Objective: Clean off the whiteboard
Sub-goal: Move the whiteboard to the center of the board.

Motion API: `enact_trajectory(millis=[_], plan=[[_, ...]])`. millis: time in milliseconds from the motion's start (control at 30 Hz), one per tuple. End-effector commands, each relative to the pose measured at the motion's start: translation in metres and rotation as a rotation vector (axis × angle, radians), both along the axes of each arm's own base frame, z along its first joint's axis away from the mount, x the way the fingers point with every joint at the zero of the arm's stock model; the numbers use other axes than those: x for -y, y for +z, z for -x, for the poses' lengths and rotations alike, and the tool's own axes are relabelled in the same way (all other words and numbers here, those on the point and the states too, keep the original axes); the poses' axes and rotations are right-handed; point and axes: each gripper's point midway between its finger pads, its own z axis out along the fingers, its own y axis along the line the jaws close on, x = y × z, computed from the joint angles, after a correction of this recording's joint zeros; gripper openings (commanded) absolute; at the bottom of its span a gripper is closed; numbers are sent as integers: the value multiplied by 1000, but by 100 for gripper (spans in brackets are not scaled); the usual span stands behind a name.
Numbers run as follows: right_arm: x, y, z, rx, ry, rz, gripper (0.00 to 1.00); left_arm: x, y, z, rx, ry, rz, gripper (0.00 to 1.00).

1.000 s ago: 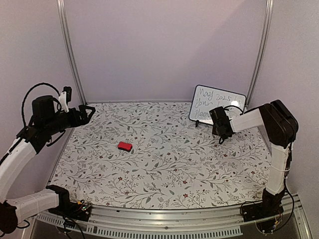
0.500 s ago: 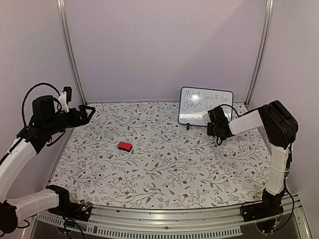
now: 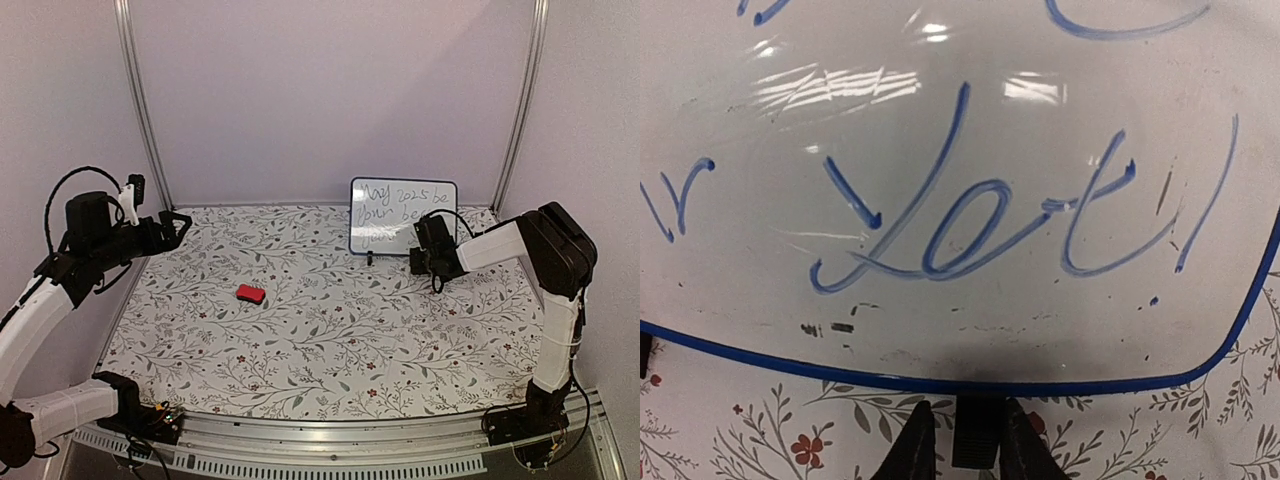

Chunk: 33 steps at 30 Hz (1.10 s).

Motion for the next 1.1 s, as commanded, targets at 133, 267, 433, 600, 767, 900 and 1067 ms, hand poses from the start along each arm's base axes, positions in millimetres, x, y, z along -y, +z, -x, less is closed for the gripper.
enact_trajectory(millis=[133,267,433,600,767,900,1067], plan=[[-11,19,8,-3,46,-22,37,-3,-2,-4,2,12,-3,100],[-7,31,14,4,47,-23,64,-4,-2,-4,2,17,-5,100],[-2,37,24,-1,47,-17,86,-5,-4,-5,-4,19,-8,100],[-5,40,43,-20,83,-63,98,-5,-4,-5,-3,22,-9,100],[-28,53,76,4,214,-151,99,-6,-4,-5,-4,25,-11,100],[-34,65,96,33,276,-212,99,-6,-5,-5,-6,28,-12,100],[-29,74,101,61,278,-208,99,-6,-6,-6,-10,30,-14,100]])
